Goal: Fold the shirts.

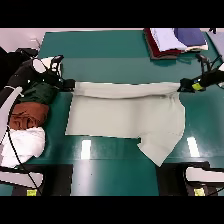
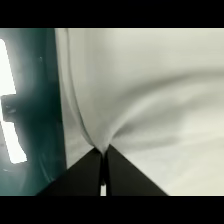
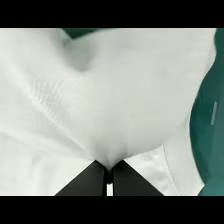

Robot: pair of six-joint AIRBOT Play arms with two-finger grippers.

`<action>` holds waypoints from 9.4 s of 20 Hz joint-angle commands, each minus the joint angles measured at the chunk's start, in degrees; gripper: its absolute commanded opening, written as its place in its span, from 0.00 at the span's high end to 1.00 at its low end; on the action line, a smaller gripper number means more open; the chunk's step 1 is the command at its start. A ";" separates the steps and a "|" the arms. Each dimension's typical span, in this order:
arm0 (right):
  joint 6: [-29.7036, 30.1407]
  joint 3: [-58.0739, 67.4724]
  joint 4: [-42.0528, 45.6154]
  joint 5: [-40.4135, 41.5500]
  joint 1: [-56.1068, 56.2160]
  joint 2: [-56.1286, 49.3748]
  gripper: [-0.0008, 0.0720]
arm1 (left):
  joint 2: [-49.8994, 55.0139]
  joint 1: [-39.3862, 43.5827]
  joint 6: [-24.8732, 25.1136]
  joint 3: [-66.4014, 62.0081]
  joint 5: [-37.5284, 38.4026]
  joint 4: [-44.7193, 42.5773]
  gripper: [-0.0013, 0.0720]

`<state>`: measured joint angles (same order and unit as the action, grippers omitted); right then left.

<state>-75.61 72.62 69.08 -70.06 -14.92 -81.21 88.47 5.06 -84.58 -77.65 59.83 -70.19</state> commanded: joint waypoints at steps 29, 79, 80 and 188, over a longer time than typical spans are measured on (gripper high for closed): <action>1.09 -18.27 -6.03 -10.19 -6.10 27.41 0.37 | -28.44 -4.81 3.15 42.82 1.22 11.08 0.95; -3.65 11.78 8.26 -0.81 11.61 -5.84 0.97 | -8.55 -4.81 0.63 16.09 -9.46 8.68 0.95; -3.72 13.11 6.88 -0.76 11.50 -7.43 0.97 | -7.67 -4.81 0.61 15.41 -9.86 9.31 0.95; 5.55 -3.43 -17.14 15.04 -4.55 3.41 0.97 | -13.60 14.25 -1.03 -19.71 3.54 -1.49 0.95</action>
<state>-69.06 74.24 46.19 -55.42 -6.76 -85.58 74.83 18.37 -85.32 -97.38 63.66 -71.70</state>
